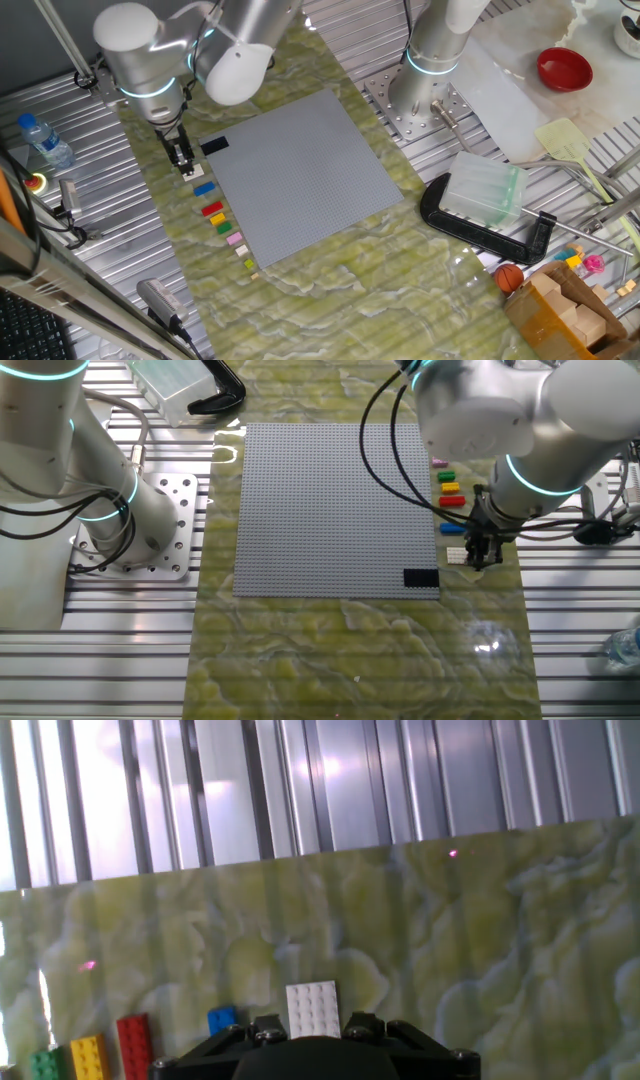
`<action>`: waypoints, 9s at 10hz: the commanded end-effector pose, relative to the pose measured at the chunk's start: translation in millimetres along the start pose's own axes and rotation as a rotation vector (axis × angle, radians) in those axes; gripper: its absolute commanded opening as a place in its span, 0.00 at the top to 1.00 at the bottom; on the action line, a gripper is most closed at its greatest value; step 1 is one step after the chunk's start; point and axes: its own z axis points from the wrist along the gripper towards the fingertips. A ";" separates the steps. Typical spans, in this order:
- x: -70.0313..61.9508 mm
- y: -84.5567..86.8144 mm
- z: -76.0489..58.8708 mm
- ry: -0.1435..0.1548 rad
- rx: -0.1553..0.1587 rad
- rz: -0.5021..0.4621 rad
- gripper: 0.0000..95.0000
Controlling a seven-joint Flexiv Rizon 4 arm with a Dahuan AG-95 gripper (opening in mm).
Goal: Build with small Lego blocks
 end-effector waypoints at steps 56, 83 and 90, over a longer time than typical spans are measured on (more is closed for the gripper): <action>66.0 -6.0 16.0 0.031 0.004 -0.078 0.80; 71.1 -5.0 24.1 0.061 0.001 -0.061 1.00; 71.4 -4.7 23.9 0.094 0.006 -0.053 1.00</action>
